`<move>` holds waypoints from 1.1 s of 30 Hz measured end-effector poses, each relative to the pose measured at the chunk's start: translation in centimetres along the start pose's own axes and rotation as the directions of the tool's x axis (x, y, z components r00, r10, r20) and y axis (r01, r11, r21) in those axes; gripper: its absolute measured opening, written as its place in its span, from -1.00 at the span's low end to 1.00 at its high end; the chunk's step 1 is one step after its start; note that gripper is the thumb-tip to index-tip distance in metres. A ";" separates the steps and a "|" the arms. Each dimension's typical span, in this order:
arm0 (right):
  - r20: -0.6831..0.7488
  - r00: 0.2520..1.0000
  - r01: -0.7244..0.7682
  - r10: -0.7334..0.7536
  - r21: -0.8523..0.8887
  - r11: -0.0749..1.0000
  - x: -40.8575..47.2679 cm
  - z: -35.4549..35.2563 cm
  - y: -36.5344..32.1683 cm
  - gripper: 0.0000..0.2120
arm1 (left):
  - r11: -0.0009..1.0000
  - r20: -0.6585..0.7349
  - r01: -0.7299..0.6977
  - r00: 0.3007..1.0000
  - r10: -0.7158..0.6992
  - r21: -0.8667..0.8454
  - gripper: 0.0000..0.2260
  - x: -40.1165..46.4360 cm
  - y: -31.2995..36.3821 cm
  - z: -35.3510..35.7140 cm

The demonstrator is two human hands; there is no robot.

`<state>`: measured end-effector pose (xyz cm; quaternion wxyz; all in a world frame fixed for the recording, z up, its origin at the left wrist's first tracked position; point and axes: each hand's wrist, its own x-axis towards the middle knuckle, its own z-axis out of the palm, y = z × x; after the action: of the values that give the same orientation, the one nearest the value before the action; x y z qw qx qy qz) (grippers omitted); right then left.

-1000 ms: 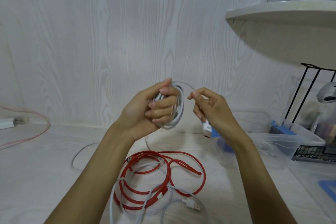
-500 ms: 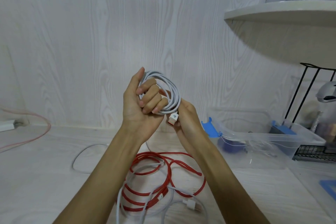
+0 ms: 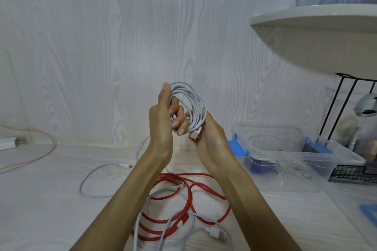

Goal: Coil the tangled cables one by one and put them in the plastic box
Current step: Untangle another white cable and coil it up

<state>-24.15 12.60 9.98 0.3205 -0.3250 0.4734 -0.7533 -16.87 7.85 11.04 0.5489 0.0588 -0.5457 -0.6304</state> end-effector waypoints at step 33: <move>0.126 0.979 0.199 -0.158 -0.466 0.862 0.7 -1.3 0.3 -0.39 | 0.505 -0.103 -0.088 0.936 0.337 0.859 -0.48 0.8 -4.1 -1.9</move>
<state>-25.57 12.56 9.36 0.1792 -0.4671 0.5980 -0.6262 -18.46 5.27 7.59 0.5911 0.3289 -0.7082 -0.2024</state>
